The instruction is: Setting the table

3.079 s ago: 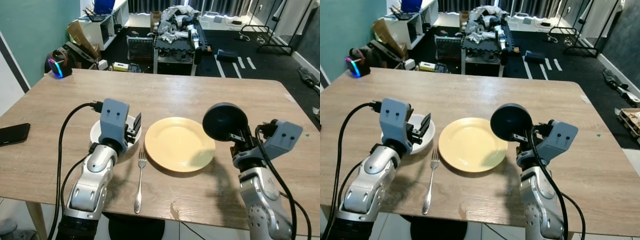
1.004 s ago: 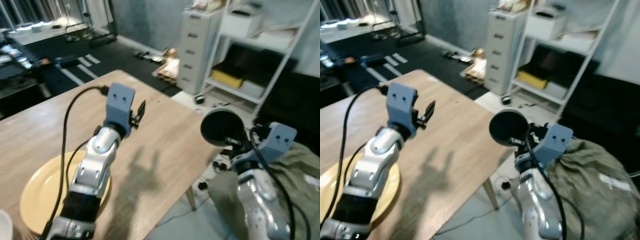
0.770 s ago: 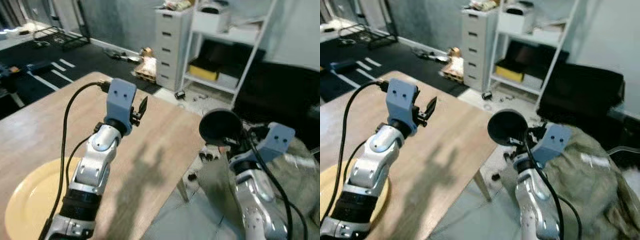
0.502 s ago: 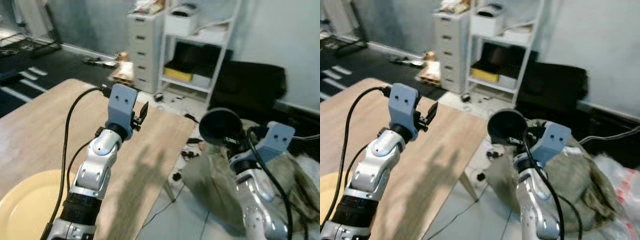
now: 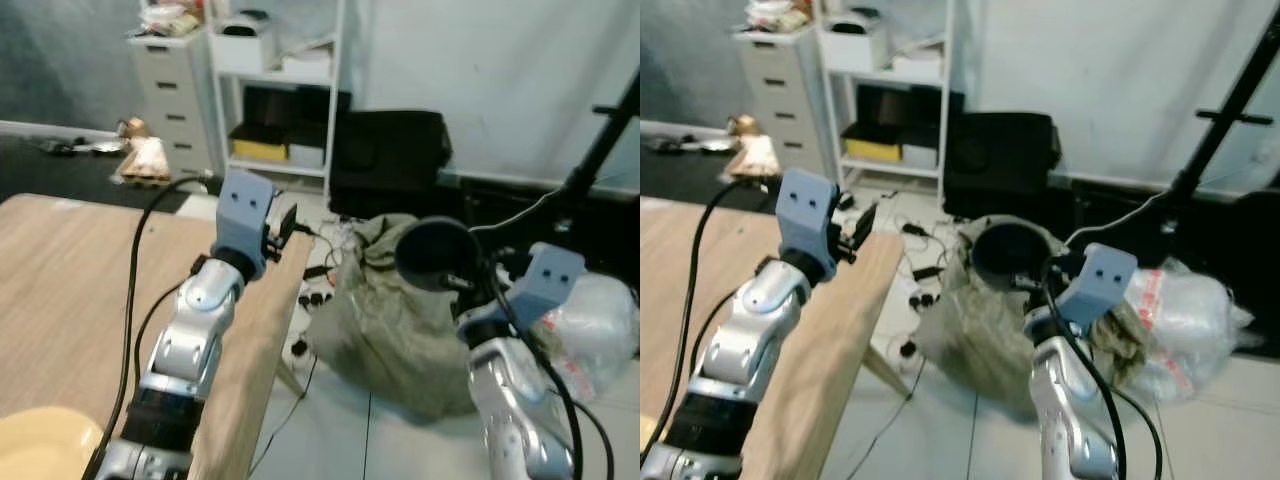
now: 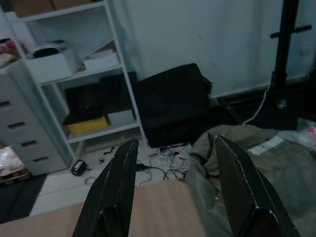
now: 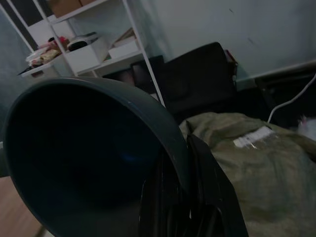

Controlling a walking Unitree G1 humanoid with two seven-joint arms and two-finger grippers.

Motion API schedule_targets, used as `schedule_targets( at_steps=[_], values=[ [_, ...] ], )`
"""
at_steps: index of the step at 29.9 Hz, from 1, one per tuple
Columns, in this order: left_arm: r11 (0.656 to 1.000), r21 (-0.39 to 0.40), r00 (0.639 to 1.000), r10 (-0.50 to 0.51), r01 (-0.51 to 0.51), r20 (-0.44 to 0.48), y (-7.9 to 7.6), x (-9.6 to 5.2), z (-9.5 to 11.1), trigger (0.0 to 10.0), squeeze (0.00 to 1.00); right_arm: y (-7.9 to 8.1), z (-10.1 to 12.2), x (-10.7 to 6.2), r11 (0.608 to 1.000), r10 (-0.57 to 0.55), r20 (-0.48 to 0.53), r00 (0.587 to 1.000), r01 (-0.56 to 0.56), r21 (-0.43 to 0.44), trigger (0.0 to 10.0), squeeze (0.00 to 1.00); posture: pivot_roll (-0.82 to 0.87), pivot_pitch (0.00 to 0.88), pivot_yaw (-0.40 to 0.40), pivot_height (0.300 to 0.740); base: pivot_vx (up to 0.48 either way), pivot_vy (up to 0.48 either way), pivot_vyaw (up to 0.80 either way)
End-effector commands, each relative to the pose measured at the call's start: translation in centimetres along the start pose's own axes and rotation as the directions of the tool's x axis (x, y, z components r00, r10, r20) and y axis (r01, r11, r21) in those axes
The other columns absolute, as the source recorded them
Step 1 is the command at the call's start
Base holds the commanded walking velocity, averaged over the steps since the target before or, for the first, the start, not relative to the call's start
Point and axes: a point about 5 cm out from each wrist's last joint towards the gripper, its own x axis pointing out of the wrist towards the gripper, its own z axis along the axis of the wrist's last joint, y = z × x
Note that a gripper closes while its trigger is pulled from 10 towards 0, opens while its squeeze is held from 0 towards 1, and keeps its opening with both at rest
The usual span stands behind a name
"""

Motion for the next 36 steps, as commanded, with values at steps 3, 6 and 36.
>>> schedule_targets(
  at_steps=[3,6,36],
  values=[
    [1.000,-0.001,1.000,-0.007,0.007,-0.010,-0.33,0.00,-0.25,10.0,0.00,-0.42,0.04,-0.10,1.000,-0.012,-0.002,1.000,0.012,-0.004,10.0,0.00,-0.13,0.000,0.107,0.740,0.000,0.000,-0.80],
    [1.000,-0.002,1.000,-0.005,0.005,-0.011,-0.33,-0.01,-0.28,10.0,0.00,-0.44,0.04,-0.10,1.000,-0.012,-0.003,1.000,0.012,-0.006,10.0,0.00,-0.13,0.000,0.106,0.740,0.000,0.000,-0.80],
    [1.000,-0.002,1.000,0.000,0.000,-0.004,-0.19,0.26,-0.19,10.0,0.00,-0.34,0.02,-0.01,1.000,-0.011,-0.004,1.000,0.011,-0.009,10.0,0.00,-0.13,0.000,0.110,0.740,0.000,0.000,-0.80]
  ],
)
